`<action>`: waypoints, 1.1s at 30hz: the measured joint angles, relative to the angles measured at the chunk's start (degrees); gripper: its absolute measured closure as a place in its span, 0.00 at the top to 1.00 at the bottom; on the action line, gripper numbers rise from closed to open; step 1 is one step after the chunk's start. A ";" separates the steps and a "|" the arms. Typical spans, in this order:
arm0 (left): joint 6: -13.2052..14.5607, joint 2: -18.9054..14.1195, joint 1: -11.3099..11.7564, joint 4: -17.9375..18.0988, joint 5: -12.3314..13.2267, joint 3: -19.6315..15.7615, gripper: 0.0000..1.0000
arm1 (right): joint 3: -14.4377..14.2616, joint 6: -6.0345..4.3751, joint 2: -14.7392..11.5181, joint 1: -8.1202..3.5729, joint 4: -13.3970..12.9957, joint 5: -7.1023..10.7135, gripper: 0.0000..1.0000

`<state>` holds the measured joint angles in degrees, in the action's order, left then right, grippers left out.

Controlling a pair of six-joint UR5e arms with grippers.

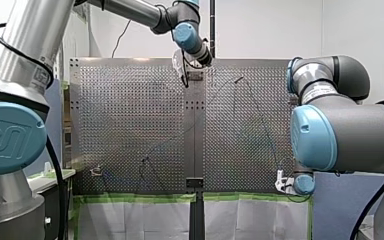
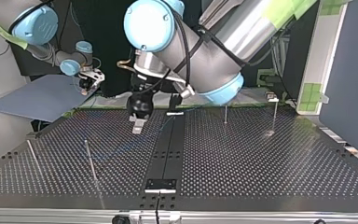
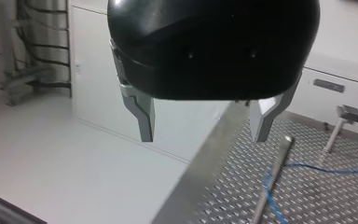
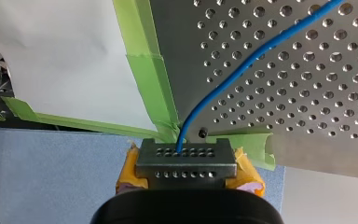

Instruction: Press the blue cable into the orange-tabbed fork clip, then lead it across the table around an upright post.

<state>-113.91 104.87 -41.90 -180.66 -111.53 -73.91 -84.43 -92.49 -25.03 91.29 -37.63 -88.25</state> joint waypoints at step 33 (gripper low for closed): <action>-5.20 -15.41 0.13 17.89 4.34 -17.89 1.00 | 0.00 0.00 -0.07 0.33 0.00 0.41 0.00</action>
<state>-119.11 89.46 -41.77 -162.77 -107.19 -91.80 -84.43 -92.48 -25.10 91.62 -37.63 -87.84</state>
